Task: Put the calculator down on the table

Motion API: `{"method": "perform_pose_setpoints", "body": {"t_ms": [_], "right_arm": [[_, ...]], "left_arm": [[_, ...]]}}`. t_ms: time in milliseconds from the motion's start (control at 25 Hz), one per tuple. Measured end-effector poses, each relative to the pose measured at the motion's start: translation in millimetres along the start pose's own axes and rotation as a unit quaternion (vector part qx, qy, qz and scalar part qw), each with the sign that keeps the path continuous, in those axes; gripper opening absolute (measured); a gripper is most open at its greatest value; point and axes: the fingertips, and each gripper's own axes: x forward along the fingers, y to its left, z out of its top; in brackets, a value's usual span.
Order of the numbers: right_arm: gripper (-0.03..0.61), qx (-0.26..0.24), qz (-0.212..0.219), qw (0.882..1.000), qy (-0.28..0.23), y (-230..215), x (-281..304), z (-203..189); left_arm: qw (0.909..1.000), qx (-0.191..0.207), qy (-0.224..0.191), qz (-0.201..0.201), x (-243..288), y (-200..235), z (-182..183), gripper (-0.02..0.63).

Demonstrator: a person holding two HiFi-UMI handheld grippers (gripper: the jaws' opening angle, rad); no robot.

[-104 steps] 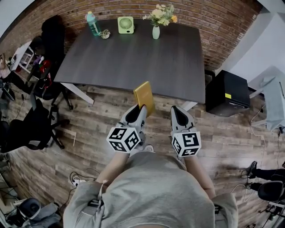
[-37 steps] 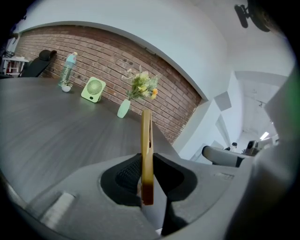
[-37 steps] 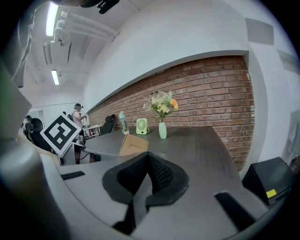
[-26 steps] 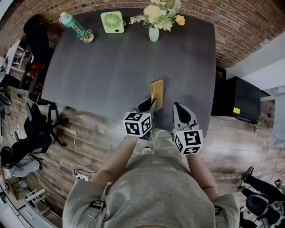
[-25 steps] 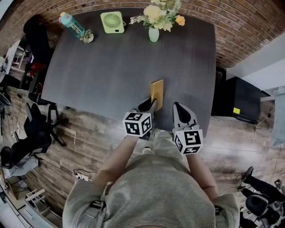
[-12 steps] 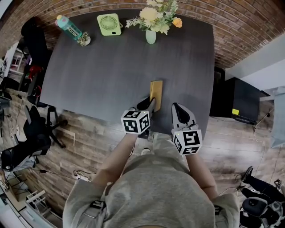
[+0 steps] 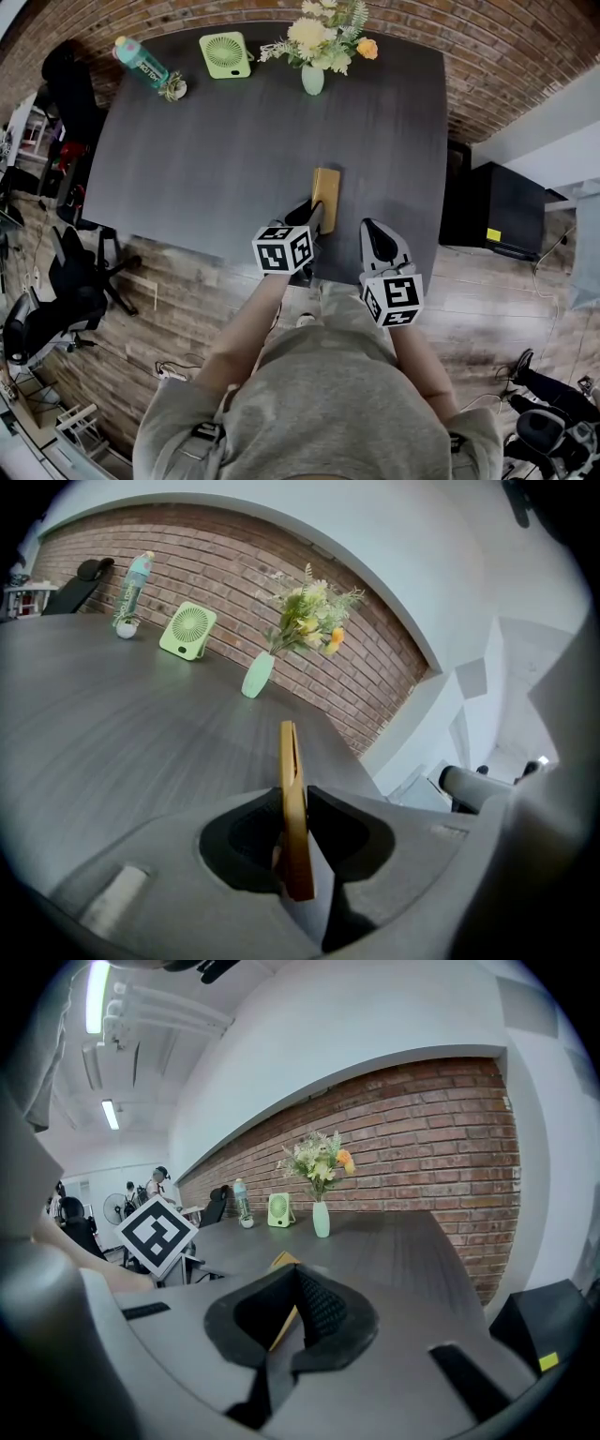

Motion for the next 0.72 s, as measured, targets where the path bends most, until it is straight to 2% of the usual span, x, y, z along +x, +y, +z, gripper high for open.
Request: {"method": "perform_pose_setpoints", "body": {"t_ms": [320, 720], "right_arm": [[0.002, 0.002, -0.005, 1.000, 0.002, -6.3, -4.5, -2.4], [0.002, 0.002, -0.006, 1.000, -0.002, -8.7, -3.0, 0.8]], "left_arm": [[0.9999, -0.010, 0.009, 0.009, 12.8, 2.9, -0.3, 0.091], [0.9997, -0.002, 0.012, 0.022, 16.6, 7.7, -1.9, 0.092]]}}
